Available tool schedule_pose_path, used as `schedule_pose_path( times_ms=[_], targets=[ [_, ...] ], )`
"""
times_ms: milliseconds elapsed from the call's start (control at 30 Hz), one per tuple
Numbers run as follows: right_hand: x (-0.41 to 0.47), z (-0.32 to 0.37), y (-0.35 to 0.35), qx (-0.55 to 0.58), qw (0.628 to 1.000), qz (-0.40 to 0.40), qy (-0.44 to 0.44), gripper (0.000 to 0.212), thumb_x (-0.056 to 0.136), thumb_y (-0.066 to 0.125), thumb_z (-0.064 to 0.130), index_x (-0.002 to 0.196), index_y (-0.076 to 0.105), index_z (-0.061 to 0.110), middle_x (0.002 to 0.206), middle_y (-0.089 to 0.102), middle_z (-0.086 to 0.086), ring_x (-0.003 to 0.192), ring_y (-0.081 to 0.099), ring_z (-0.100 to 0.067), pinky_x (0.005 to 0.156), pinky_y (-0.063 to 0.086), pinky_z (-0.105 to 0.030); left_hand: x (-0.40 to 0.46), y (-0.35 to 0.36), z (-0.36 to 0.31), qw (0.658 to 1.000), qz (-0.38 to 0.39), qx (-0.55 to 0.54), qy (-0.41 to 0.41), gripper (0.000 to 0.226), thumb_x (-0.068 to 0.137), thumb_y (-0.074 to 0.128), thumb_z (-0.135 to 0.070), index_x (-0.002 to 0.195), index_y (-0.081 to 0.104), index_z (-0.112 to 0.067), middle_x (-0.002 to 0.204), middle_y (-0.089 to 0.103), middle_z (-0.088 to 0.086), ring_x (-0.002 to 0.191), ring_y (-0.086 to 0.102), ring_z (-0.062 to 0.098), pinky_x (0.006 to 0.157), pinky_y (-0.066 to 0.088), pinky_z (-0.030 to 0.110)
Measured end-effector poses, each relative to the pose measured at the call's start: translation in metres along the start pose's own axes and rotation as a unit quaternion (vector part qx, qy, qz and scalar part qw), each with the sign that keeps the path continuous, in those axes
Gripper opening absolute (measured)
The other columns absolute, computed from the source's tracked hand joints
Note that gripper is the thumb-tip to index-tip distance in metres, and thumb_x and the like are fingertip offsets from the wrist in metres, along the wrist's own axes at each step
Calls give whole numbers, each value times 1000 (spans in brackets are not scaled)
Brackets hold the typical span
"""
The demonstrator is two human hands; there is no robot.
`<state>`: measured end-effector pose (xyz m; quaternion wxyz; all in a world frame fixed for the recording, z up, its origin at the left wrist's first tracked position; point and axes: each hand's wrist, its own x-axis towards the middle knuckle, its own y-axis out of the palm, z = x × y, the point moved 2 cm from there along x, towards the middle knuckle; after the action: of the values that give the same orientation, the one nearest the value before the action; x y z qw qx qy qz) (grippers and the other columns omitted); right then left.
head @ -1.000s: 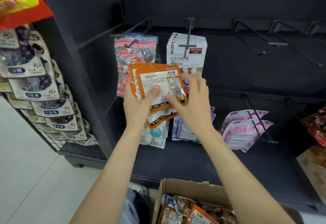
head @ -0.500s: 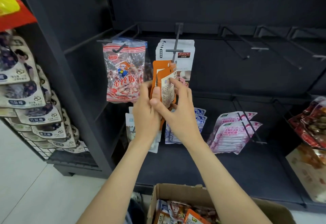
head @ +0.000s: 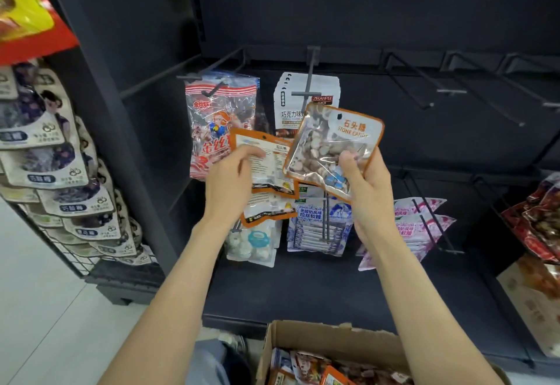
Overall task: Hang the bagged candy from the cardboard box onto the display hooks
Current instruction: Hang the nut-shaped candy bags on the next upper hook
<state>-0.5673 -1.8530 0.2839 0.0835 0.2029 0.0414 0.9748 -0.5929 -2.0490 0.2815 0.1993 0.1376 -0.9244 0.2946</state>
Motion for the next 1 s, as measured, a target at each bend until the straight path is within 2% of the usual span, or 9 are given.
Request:
schedule_pose_path(
  times_ms=[167, 267, 433, 533, 633, 700, 767, 867, 1000],
  targets=[
    [14, -2, -1, 128, 985, 16, 115, 23, 98, 49, 12, 116, 59, 23, 105, 72, 4, 100, 68, -17, 84, 56, -35, 7, 13, -17, 990, 94, -93, -47, 37, 100, 38, -41, 97, 71, -24, 105, 62, -21, 91, 50, -11, 81, 31, 11],
    [18, -7, -4, 85, 985, 58, 136, 26, 97, 49, 10, 122, 57, 17, 107, 72, 0, 98, 69, -18, 82, 56, -37, 5, 12, -10, 985, 108, -120, -60, 33, 92, 45, -53, 98, 67, -30, 99, 60, -28, 94, 52, -12, 92, 35, 20],
    [18, -8, 17, -39, 999, 36, 1, 41, 95, 55, 9, 128, 43, 28, 120, 63, 3, 104, 65, -12, 87, 55, -39, -2, 5, -3, 987, 33, -156, -22, 14, 93, 55, -35, 88, 66, -29, 87, 67, -16, 85, 60, -2, 82, 43, 21],
    [17, -4, 32, -85, 990, -14, -113, 53, 95, 55, 10, 136, 32, 35, 118, 63, 12, 92, 65, -16, 78, 57, -37, 1, 1, -4, 991, -36, -125, 15, 16, 94, 55, -34, 92, 67, -23, 87, 67, -14, 85, 61, 1, 80, 46, 23],
    [19, -3, 41, -153, 968, -49, -191, 40, 96, 51, 9, 133, 44, 25, 123, 56, 22, 101, 60, -10, 86, 50, -23, 9, 2, -8, 992, -95, -65, 58, 19, 95, 54, -35, 90, 66, -21, 76, 62, -18, 72, 57, -5, 68, 39, 9],
    [25, -8, 39, -176, 963, -65, -195, 35, 97, 49, 7, 132, 51, 15, 128, 55, 12, 115, 53, -2, 95, 40, -12, 15, 7, -9, 991, -104, -38, 79, 22, 95, 53, -36, 91, 67, -20, 73, 62, -16, 67, 57, -1, 64, 38, 9],
    [30, -14, 35, -185, 965, -75, -168, 38, 97, 49, 6, 134, 52, 14, 125, 58, 6, 111, 53, 0, 89, 37, -3, 21, 15, -8, 993, -87, -9, 84, 26, 96, 52, -38, 97, 69, -18, 77, 66, -10, 69, 58, 3, 64, 38, 11],
    [33, -18, 30, -200, 966, -66, -151, 40, 97, 49, 6, 136, 50, 15, 119, 61, -8, 110, 41, -6, 80, 38, -4, 28, 22, -4, 995, -71, 11, 65, 31, 96, 50, -41, 104, 70, -19, 88, 68, -11, 77, 59, 4, 67, 36, 6],
    [47, -19, 32, -238, 957, -73, -152, 41, 96, 51, 6, 137, 50, 13, 117, 62, -14, 106, 46, -12, 78, 35, 2, 38, 22, -5, 998, -53, 8, 34, 33, 96, 49, -42, 109, 69, -19, 95, 66, -13, 80, 56, 3, 65, 35, 5]
  ],
)
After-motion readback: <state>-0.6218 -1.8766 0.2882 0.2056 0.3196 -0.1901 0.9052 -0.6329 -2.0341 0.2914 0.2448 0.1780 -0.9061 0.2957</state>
